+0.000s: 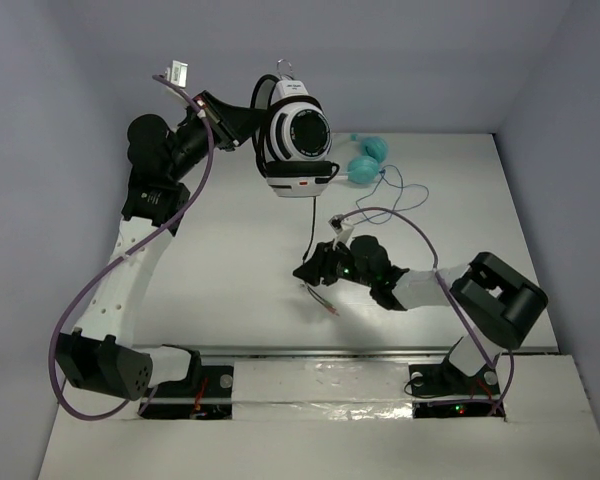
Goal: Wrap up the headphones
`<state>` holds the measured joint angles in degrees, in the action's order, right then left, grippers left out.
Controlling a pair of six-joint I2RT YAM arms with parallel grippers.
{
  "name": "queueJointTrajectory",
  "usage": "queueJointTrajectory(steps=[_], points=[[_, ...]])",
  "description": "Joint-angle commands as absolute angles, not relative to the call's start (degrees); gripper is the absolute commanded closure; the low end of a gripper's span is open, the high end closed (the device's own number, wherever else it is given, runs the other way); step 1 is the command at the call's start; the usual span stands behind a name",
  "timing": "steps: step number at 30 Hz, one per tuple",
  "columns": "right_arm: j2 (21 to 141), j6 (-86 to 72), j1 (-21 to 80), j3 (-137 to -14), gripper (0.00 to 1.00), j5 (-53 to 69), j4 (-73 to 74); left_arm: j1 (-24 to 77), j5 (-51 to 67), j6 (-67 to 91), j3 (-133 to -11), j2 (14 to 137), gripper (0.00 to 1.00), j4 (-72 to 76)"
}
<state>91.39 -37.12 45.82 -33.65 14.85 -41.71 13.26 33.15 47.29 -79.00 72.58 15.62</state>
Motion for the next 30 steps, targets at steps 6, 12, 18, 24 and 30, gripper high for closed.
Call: queueJointTrajectory(steps=[6, 12, 18, 24, 30], points=[[96.22, -37.79, 46.85, -35.77, 0.47, 15.29, -52.2, 12.92, 31.38, 52.21, -82.35, 70.93, 1.0, 21.44], [100.81, -37.35, 48.78, -37.53, 0.46, 9.86, -53.26, 12.92, 32.43, 54.06, -82.88, 71.63, 1.0, 21.8], [103.09, -36.21, 48.78, -38.41, 0.46, 7.48, -54.67, 12.92, 32.69, 53.61, -83.32, 71.1, 1.0, 21.27], [104.59, -34.54, 48.78, -39.37, 0.49, 2.63, -55.19, 12.92, 32.79, 53.35, -83.14, 70.93, 1.0, 20.22], [105.56, -36.74, 51.23, -39.64, 0.94, 6.68, -52.84, 12.92, 23.84, 48.61, -85.43, 71.72, 1.0, 14.34]])
